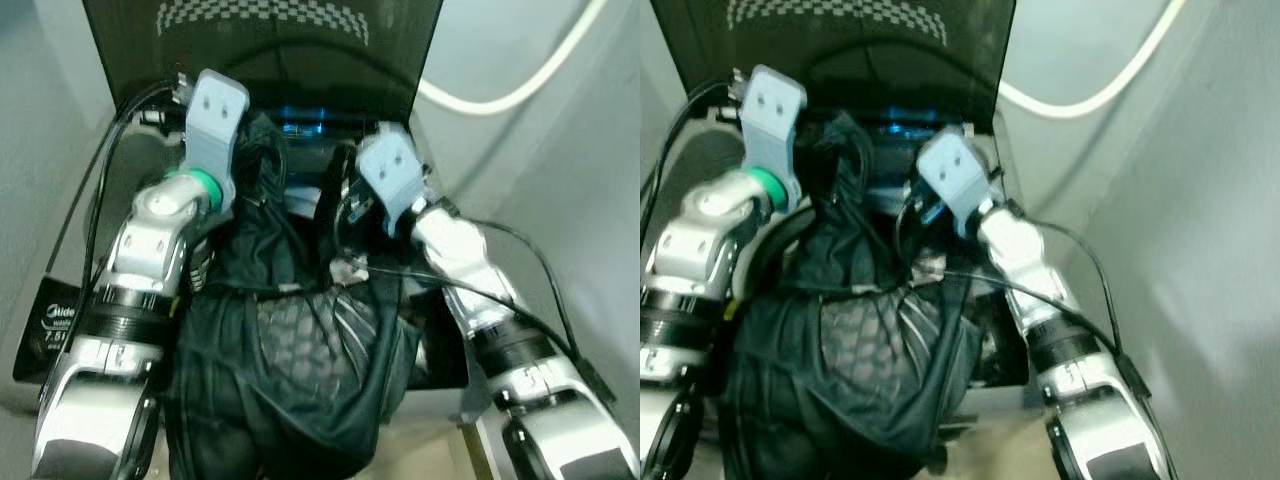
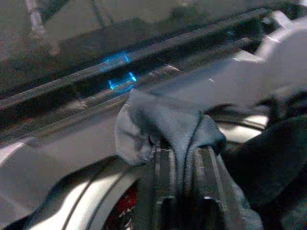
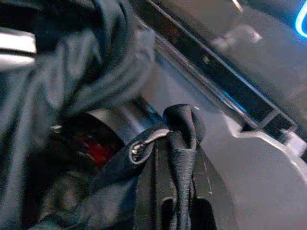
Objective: Clothes washing
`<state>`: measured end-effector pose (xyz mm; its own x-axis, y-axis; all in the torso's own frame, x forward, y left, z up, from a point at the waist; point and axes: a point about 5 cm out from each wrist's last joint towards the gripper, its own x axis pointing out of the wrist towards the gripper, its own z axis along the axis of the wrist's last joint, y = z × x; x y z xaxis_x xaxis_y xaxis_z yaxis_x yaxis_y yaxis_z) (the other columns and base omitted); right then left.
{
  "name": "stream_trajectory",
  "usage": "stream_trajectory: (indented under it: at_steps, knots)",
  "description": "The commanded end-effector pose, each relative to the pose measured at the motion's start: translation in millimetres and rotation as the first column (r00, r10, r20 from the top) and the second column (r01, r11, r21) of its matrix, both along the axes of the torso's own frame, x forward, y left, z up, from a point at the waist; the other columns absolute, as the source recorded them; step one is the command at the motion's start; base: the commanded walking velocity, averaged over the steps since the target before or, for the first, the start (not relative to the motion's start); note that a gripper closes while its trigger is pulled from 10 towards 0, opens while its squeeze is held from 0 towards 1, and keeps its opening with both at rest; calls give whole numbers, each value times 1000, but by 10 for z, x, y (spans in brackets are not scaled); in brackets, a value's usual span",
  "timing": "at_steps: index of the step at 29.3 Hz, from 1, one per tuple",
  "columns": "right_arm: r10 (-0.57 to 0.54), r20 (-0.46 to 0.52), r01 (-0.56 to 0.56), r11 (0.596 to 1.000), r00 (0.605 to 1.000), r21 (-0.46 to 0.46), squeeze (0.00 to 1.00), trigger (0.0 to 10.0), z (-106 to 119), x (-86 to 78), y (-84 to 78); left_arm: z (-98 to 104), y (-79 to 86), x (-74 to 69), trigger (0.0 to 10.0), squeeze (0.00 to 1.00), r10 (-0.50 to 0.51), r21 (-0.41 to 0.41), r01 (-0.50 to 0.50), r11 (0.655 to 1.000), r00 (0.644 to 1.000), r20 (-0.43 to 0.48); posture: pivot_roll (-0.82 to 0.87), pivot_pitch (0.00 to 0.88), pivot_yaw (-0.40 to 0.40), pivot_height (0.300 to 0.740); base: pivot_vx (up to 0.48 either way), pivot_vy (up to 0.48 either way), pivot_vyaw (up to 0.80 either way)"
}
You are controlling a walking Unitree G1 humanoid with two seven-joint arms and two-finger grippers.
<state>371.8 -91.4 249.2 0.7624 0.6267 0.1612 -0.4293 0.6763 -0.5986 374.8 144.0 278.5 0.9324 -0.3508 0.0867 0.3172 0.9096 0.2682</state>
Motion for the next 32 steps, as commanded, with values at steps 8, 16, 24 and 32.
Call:
stream_trajectory:
  at_steps: [8, 16, 24, 32]
  knots:
    - [48, 3, -48, 997, 999, 53, 1000, 10000, 125, -45, -33, 111, 42, -166, 10000, 1000, -57, 0, 57, 998, 998, -2, 115, 135, 40, 740, 0, 0, 0]
    - [381, -44, -373, 919, 924, 123, 0, 10000, 203, -503, -145, 272, 246, -554, 10000, 0, -211, 126, 205, 971, 977, 36, 125, 130, 37, 740, 0, 0, 0]
    - [448, -64, -429, 882, 892, 194, 0, 10000, 176, -642, -222, 178, 289, -963, 10000, 0, -434, 271, 424, 864, 900, -25, 127, 127, 33, 740, 0, 0, 0]
    - [460, -49, -426, 853, 887, 301, 0, 10000, 238, -670, -231, -212, 304, -1209, 10000, 0, -521, 280, 572, 771, 819, -239, 140, 124, 27, 740, 0, 0, 0]
